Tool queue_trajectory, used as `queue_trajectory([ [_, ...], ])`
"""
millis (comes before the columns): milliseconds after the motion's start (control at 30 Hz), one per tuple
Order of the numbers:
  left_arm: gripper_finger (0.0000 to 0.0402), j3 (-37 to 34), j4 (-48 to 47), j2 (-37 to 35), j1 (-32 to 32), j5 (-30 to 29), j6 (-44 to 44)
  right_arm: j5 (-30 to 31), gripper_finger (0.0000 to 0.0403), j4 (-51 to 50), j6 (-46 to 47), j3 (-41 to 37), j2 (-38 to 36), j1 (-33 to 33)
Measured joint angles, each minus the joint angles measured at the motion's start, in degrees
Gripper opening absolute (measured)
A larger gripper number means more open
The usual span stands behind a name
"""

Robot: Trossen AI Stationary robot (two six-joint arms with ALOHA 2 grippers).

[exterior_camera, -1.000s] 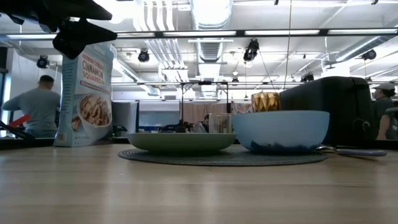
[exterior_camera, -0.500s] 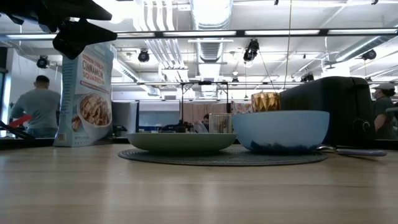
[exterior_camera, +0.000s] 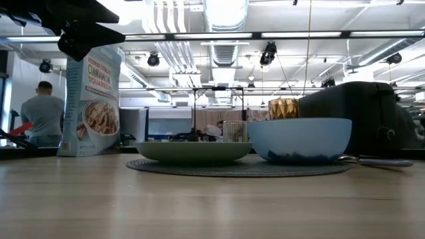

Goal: Arrange a breakfast setting
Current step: Put the dark red apple into the green plate

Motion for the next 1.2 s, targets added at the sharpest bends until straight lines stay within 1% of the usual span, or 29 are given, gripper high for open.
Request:
queue_trajectory([
  [167, 0.0205, 0.00, 0.04, 0.00, 0.00, 0.00, 0.01, -5.09, 0.0252, 0.38, -7.61, 0.00, 0.00, 0.00],
  [300, 0.0205, 0.00, 0.15, 0.00, 0.00, 0.00, 0.01, -10.60, 0.0252, 0.33, -16.35, 0.00, 0.00, -0.13],
  [367, 0.0205, 0.00, 0.15, 0.00, 0.00, 0.00, 0.01, -11.76, 0.0253, 0.16, -20.35, 0.00, 0.00, -0.11],
  [400, 0.0205, 0.00, 0.13, 0.00, 0.00, 0.00, 0.01, -12.00, 0.0254, 0.05, -20.87, 0.00, 0.00, -0.05],
  [633, 0.0205, 0.00, 0.10, 0.00, 0.00, 0.00, 0.01, -12.31, 0.0254, -0.69, -21.43, 0.06, 0.52, -0.01],
  [833, 0.0205, 0.00, 0.02, 0.11, 0.00, 0.03, 0.01, -12.60, 0.0252, -2.03, -21.67, -1.03, 1.73, 1.32],
  [1067, 0.0205, 0.00, 0.12, 0.11, 0.00, 0.04, 0.01, -12.65, 0.0252, -0.15, -22.40, -1.56, 5.29, 0.90],
  [1133, 0.0205, 0.00, 0.13, 0.11, 0.00, 0.04, 0.01, -12.66, 0.0252, 0.01, -20.35, -1.60, 6.42, 0.61],
  [1200, 0.0205, 0.00, 0.11, 0.11, 0.00, 0.04, 0.01, -12.52, 0.0248, 0.12, -16.07, -1.60, 7.34, 0.57],
])
